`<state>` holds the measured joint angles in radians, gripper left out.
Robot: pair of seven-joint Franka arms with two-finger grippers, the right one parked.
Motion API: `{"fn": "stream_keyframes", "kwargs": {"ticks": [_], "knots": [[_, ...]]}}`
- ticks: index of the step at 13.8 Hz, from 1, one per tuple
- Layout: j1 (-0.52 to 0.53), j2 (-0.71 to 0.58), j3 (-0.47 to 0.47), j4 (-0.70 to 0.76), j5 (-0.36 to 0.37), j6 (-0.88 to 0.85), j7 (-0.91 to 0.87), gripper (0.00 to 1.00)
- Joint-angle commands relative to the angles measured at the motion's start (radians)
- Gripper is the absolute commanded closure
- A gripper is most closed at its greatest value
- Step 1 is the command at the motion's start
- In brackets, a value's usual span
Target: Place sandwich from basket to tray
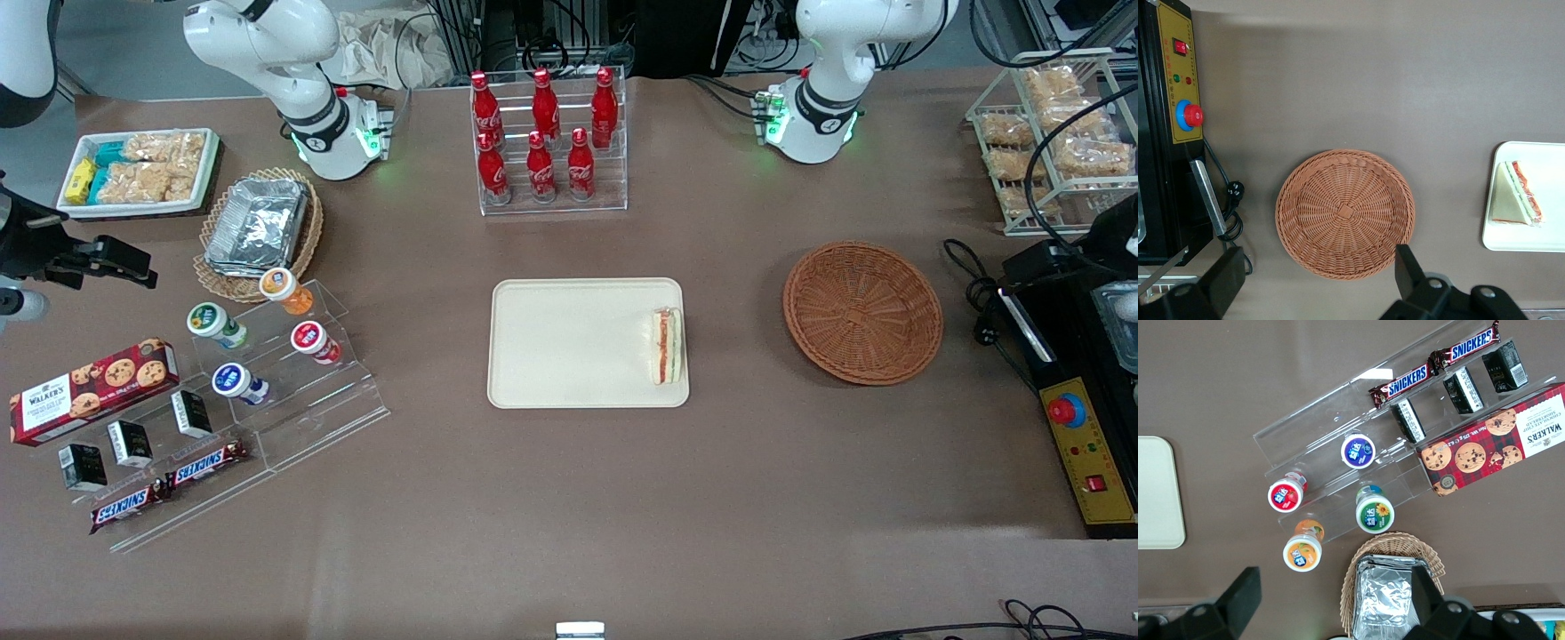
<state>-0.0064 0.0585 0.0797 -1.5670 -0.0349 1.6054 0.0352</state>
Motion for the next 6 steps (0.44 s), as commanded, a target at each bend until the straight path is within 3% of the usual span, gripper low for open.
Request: {"fn": "stream_keyframes", "kwargs": {"ticks": [1,6], "knots": [[0.006,0.0,0.0,0.013,-0.008,-0.021,0.014,0.0],[0.006,0.0,0.0,0.013,-0.003,-0.019,0.014,0.0]]}}
